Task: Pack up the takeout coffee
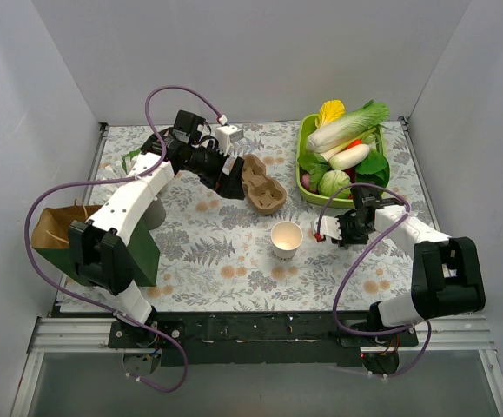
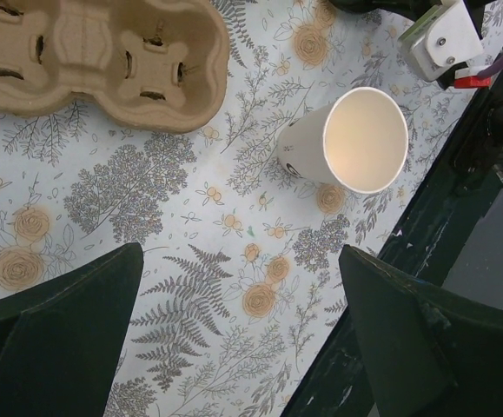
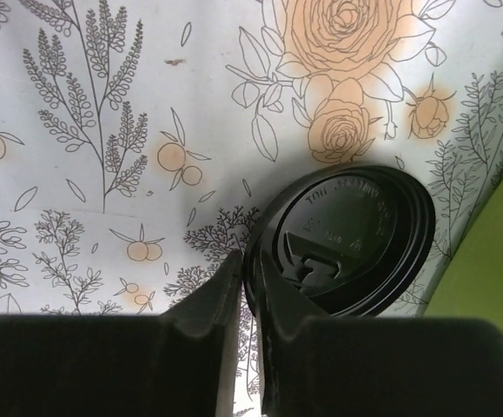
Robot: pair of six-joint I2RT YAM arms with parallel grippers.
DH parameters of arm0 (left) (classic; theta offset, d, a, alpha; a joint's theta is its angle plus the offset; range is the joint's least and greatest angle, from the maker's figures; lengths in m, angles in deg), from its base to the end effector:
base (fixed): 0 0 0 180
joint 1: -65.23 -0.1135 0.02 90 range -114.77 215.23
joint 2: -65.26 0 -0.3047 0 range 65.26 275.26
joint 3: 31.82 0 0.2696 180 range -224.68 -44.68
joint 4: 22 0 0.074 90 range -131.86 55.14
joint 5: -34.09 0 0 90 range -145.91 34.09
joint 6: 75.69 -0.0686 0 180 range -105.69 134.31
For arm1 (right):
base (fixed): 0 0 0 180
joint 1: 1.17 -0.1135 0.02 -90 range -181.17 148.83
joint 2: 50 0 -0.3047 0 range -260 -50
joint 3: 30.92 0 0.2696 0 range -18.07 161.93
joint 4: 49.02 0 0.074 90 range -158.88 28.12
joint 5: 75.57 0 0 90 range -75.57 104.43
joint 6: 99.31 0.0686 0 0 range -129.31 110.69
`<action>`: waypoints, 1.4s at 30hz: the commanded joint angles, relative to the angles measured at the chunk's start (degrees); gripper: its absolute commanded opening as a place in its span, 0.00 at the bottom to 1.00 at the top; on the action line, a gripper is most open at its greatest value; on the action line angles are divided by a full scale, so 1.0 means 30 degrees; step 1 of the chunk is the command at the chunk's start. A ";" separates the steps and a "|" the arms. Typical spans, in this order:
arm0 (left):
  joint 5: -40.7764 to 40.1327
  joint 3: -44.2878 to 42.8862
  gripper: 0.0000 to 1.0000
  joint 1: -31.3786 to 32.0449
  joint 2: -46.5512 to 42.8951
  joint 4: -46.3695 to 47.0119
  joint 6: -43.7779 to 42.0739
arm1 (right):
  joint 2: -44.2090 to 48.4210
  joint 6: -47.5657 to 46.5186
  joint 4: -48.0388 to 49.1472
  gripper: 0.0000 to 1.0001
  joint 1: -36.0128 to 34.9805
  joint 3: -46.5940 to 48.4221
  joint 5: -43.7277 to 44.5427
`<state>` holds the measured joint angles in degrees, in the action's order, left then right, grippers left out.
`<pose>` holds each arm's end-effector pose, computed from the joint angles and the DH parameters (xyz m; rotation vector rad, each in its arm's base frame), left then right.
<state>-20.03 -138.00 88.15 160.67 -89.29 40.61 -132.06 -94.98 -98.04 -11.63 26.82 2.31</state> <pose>0.3390 -0.1870 0.3591 0.1800 2.6591 -1.1131 0.2570 0.0621 0.1691 -2.0996 1.8280 -0.0146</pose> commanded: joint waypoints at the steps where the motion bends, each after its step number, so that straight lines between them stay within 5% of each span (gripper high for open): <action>1: 0.0257 -0.0739 0.98 0.0066 0.0040 -0.0049 -0.0302 | 0.0429 -0.0594 0.0454 0.10 0.0088 0.0185 0.0202; 7: -0.0298 -0.0624 0.96 0.0095 -0.0281 0.0741 -0.0739 | 0.2094 0.1393 -0.3839 0.01 0.0117 0.2549 -0.1230; 10: -0.0066 0.0136 0.95 0.0125 -0.1359 0.2290 -0.0887 | 0.2685 0.5109 -0.6014 0.01 0.0058 0.5848 -0.3337; 17: 0.3010 0.8150 0.95 0.0329 -0.6219 0.9171 0.0252 | 0.0462 1.2993 -1.2874 0.01 0.0058 1.3418 -1.0680; 21: 0.3479 1.0241 0.95 0.0885 -0.7341 1.1580 -0.0470 | 0.0810 1.4724 -1.0635 0.01 0.0058 1.2787 -1.4585; 25: 0.2664 1.0599 0.95 0.1208 -0.7490 1.1758 -0.0626 | 0.0140 2.2433 -0.5544 0.01 0.0117 1.0444 -1.7925; 32: 0.2279 1.0013 0.95 0.2320 -0.6173 1.1787 0.0108 | -0.1296 2.7636 -0.0433 0.01 0.0234 0.8244 -2.4017; 35: 0.2307 0.9837 0.95 0.2526 -0.5557 1.2313 0.1043 | -0.1796 3.0306 0.2994 0.01 0.0205 0.7161 -2.5225; 42: 0.1839 0.9545 0.96 0.3024 -0.4356 1.3193 0.1953 | -0.2646 3.1103 0.3820 0.01 0.0146 0.6076 -2.5522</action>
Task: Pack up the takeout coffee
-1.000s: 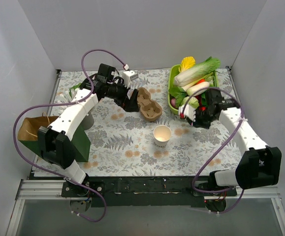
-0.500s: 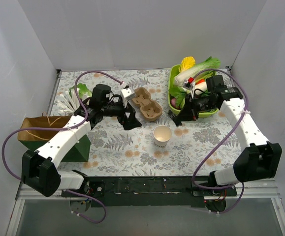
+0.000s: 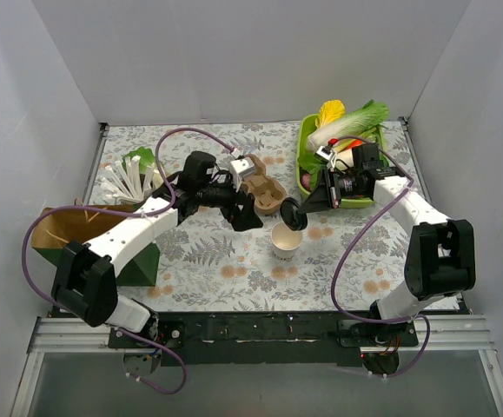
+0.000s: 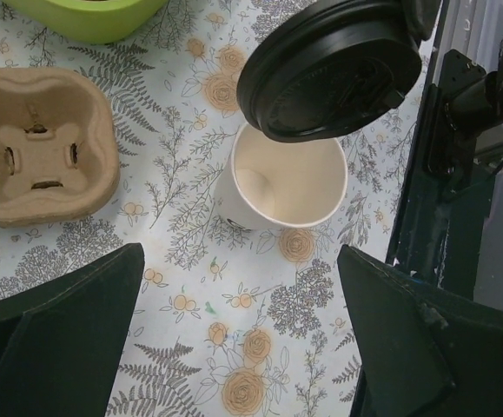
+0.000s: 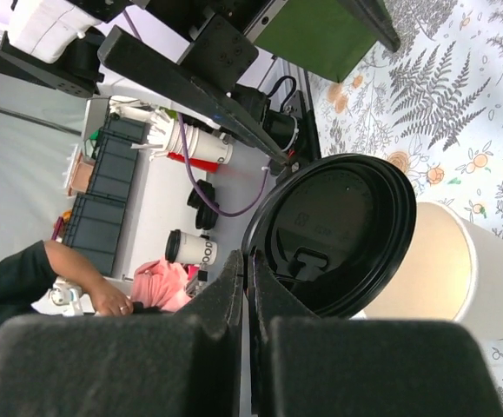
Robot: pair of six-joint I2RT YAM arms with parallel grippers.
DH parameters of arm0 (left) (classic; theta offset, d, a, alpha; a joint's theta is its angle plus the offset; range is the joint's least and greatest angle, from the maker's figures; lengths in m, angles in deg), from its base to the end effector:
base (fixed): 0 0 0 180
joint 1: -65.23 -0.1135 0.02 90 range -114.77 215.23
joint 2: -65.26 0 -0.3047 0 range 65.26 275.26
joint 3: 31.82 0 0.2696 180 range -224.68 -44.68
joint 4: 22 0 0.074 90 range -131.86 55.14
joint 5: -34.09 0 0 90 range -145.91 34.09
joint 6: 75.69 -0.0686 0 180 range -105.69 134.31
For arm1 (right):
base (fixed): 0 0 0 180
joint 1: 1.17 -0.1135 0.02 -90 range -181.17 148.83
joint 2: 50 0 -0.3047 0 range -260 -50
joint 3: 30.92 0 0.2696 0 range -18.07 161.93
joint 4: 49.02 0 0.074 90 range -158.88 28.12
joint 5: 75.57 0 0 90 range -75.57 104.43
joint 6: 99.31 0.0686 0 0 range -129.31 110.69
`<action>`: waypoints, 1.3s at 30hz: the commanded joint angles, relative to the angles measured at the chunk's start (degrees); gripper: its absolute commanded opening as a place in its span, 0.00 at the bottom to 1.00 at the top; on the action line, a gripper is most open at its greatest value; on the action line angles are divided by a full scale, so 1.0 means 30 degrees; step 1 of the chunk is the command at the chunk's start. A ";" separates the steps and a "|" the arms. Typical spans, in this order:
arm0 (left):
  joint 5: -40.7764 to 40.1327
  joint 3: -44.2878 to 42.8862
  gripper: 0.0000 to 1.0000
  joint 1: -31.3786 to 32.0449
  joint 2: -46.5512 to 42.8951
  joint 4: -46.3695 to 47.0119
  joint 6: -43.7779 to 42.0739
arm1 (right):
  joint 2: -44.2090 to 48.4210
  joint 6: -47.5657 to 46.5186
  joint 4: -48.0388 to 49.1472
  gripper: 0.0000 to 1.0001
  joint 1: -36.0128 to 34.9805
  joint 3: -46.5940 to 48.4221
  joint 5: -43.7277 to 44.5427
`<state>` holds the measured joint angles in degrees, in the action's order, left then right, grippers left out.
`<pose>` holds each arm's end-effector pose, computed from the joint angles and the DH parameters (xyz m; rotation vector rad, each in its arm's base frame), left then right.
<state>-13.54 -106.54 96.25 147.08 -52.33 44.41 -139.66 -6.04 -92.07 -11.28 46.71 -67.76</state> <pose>0.2703 -0.2165 0.3060 0.4684 2.3449 -1.3736 0.3125 0.1248 0.2937 -0.6882 2.0262 1.8632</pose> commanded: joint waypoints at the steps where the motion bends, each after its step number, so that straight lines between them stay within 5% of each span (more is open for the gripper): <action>1: -0.0324 -0.1027 0.95 0.0409 0.0322 0.0932 0.0716 | -0.0053 0.1866 0.2123 0.01 0.0059 -0.0730 -0.1844; 6: -0.0266 -0.1702 0.96 0.0937 0.1436 0.1166 0.0833 | 0.0240 0.4973 0.6134 0.01 0.0059 -0.3074 -0.2279; 39: 0.0963 -0.0853 0.94 0.1758 0.4219 0.2514 0.1771 | -0.0814 0.4917 0.6403 0.01 0.0118 -0.3954 -0.2661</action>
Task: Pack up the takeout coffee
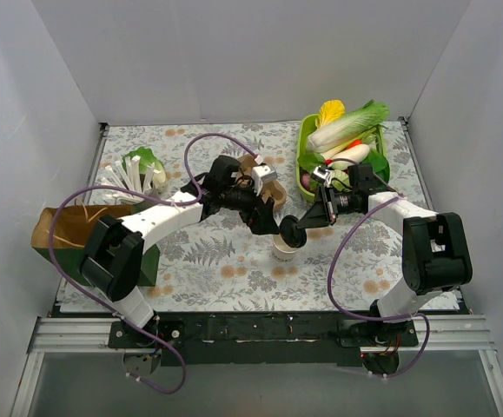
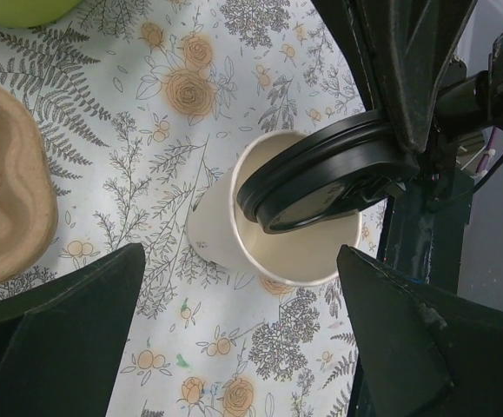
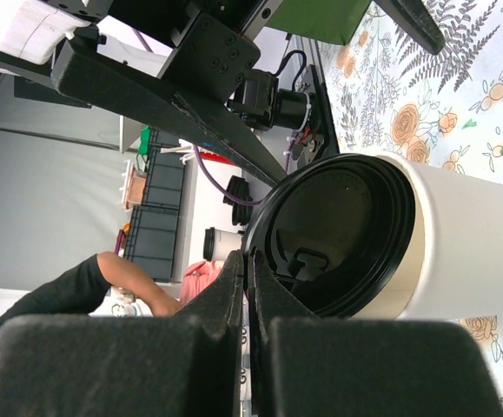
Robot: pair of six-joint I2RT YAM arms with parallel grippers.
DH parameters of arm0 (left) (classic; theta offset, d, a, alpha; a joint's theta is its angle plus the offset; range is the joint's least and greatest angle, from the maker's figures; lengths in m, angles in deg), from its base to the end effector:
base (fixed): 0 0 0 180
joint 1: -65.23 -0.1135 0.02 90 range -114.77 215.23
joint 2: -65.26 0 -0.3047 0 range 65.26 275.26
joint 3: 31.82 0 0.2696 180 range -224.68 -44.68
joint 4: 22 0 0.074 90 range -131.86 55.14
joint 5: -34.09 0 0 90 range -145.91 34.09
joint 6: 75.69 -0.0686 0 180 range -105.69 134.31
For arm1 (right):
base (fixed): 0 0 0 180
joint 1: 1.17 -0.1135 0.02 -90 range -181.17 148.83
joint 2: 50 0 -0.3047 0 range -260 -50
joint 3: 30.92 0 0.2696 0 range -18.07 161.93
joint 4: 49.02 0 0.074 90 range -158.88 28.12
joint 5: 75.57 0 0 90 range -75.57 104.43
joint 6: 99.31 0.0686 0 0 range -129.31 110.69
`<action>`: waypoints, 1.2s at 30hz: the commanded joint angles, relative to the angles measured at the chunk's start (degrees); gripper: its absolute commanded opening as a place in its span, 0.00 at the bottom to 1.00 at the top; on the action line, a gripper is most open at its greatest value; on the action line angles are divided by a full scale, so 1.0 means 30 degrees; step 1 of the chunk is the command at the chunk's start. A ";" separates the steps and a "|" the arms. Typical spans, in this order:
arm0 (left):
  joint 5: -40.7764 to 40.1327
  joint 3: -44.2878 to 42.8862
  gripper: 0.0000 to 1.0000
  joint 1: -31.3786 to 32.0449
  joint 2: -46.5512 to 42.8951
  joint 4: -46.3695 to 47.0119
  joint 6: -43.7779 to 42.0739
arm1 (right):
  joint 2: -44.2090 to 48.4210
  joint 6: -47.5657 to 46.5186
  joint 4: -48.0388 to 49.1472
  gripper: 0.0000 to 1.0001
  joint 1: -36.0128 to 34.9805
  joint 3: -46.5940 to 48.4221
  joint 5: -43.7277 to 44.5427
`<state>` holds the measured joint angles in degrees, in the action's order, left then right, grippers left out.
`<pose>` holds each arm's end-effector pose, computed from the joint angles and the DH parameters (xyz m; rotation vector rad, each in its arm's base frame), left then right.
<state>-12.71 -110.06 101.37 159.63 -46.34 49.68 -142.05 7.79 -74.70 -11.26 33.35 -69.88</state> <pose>0.2925 -0.2718 0.2619 0.4670 2.4629 -1.4571 0.3007 0.1228 0.2274 -0.5006 2.1451 2.0209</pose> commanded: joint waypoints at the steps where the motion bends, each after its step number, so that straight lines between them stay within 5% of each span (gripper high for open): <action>1: 0.0775 0.0320 0.93 0.0053 0.0096 0.0489 -0.0246 | -0.0020 0.0363 0.0611 0.01 0.0110 0.0468 -0.1896; 18: 0.1244 0.0232 0.92 0.0082 0.1239 -0.0097 -0.1509 | -0.0225 0.0890 0.1285 0.01 0.0286 0.0468 -0.1222; 36: 0.1421 0.0379 0.90 0.0053 0.1327 -0.0039 -0.1509 | -0.0195 0.0393 0.0729 0.13 0.0579 0.0585 -0.0431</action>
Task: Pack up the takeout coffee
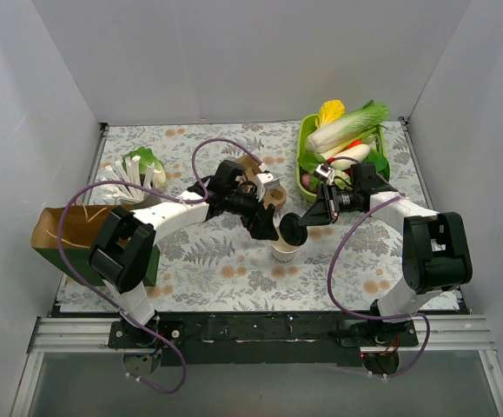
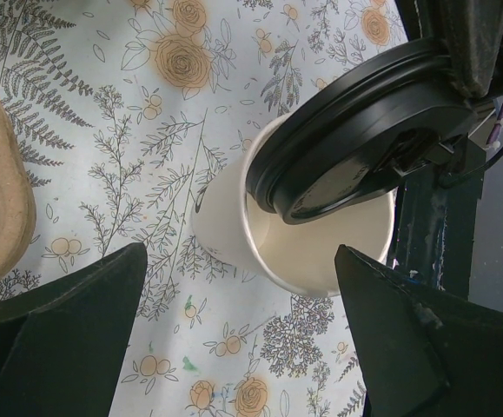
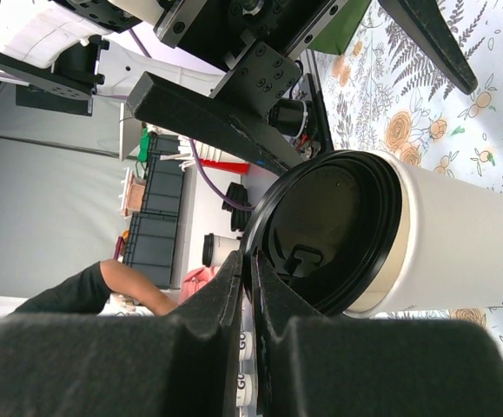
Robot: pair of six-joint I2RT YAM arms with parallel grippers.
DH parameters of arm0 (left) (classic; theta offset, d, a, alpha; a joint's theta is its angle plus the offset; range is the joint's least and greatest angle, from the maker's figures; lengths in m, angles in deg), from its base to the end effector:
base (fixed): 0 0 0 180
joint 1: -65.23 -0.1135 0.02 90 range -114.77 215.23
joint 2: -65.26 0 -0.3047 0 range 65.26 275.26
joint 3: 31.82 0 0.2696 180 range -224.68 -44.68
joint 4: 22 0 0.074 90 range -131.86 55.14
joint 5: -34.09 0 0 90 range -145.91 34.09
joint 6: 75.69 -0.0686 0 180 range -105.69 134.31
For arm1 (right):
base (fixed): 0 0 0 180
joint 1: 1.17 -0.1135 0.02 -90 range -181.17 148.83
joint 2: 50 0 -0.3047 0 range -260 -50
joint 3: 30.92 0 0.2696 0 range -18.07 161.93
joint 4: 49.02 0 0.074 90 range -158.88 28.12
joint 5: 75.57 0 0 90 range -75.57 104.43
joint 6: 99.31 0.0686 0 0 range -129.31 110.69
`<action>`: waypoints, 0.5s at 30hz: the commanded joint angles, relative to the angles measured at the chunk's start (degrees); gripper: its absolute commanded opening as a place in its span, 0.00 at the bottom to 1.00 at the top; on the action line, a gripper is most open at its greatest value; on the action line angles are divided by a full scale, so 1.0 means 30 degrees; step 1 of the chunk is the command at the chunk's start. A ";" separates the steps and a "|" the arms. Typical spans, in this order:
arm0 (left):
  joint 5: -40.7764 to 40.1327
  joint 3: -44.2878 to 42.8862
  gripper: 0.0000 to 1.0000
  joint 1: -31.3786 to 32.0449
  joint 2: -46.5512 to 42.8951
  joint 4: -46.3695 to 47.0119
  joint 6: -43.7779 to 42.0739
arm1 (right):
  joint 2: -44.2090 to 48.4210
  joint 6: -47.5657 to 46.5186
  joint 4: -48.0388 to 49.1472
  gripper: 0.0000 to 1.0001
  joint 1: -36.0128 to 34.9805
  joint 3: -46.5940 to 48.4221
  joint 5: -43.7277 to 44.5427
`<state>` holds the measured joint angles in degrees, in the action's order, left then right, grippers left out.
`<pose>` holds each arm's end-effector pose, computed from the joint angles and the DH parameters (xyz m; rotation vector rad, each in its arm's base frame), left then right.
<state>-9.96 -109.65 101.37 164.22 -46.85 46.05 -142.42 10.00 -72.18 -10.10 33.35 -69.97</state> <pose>0.2968 -0.2778 0.2298 0.5339 2.5281 -1.4705 0.3065 0.1173 0.2278 -0.4727 2.1380 2.0135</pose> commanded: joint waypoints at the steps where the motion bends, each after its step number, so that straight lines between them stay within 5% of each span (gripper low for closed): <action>1: 0.0502 0.0270 0.90 0.0053 -0.0203 0.0187 -0.0299 | -0.0043 -0.0459 -0.0168 0.13 0.0222 0.0585 -0.0286; 15: 0.0737 0.0182 0.90 0.0053 -0.0173 0.0451 0.0111 | -0.0013 -0.1865 -0.1691 0.24 0.0427 0.0937 0.0535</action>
<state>-9.24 -109.52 101.37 164.22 -46.48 46.32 -142.42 6.63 -75.51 -9.05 34.07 -69.01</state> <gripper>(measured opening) 0.904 0.239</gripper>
